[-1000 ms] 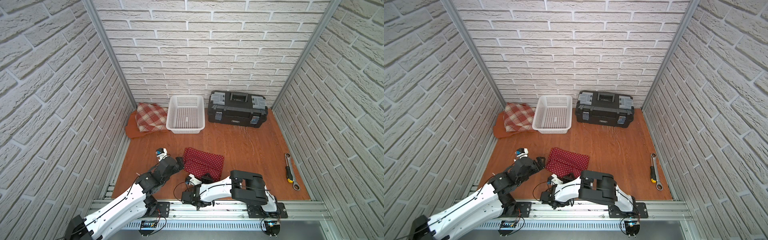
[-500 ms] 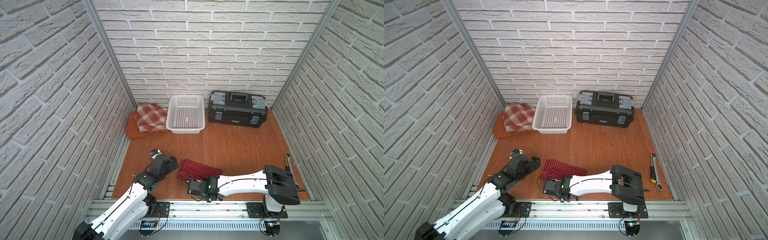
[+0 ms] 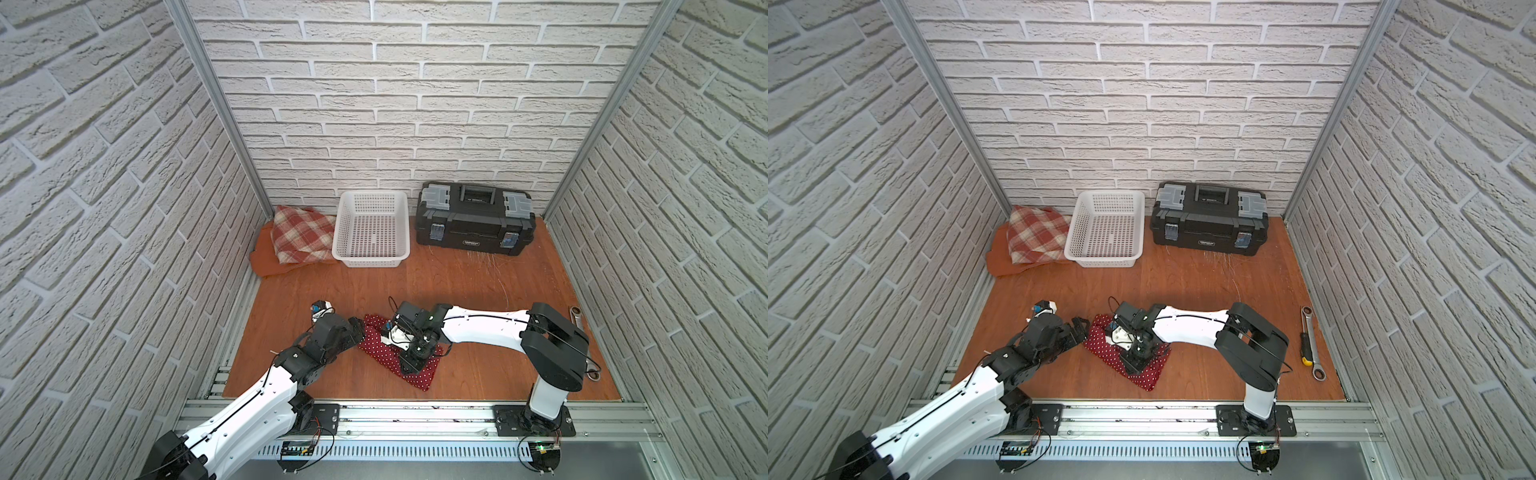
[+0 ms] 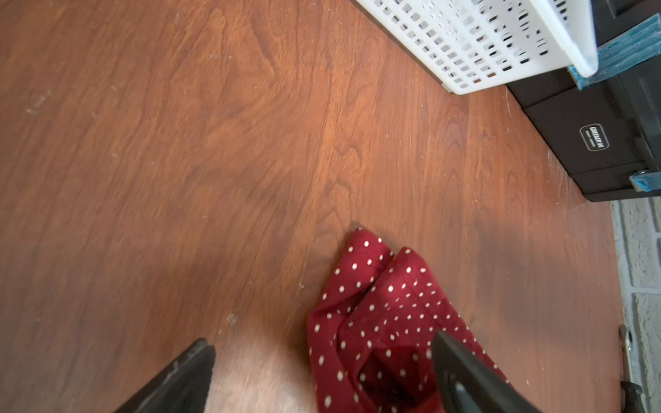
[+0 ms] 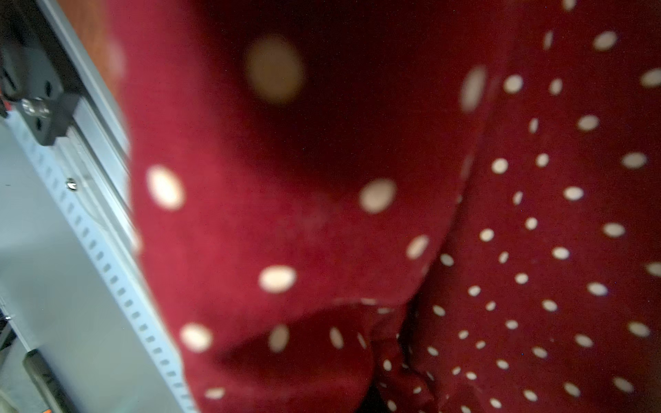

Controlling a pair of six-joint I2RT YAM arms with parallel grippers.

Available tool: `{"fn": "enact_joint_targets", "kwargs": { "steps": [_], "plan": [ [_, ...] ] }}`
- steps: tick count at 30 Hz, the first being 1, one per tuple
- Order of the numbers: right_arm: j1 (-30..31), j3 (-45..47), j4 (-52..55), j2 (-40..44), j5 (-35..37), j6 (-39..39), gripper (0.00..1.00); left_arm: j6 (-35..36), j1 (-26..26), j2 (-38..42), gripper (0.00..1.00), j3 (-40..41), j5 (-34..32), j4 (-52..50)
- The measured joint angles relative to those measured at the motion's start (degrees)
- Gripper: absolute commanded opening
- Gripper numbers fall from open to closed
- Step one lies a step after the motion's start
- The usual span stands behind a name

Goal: Roll up the skirts
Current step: Roll the skirt at the center of the board, then pick up the skirt from the center of the board.

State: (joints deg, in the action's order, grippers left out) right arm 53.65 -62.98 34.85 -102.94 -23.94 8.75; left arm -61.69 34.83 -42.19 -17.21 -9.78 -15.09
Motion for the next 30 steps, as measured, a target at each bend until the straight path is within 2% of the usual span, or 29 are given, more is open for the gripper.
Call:
{"fn": "enact_joint_targets", "kwargs": {
  "steps": [7,16,21,30],
  "plan": [
    [-5.6,5.2,-8.2,0.0,-11.9,1.7,0.02,-0.1,0.9,-0.1,0.98,0.6,0.0,1.3],
    [-16.0,12.7,-23.3,-1.3,-29.5,10.6,0.02,0.0,1.7,-3.0,0.98,0.9,0.1,5.7],
    [-19.0,12.7,-27.0,-3.0,-32.6,13.2,0.02,0.1,3.0,-8.2,0.98,0.7,0.3,8.3],
    [-21.4,17.3,-31.8,-3.0,-32.0,15.2,0.02,0.2,3.9,-16.3,0.98,-1.7,0.5,13.9]
  ]
}}
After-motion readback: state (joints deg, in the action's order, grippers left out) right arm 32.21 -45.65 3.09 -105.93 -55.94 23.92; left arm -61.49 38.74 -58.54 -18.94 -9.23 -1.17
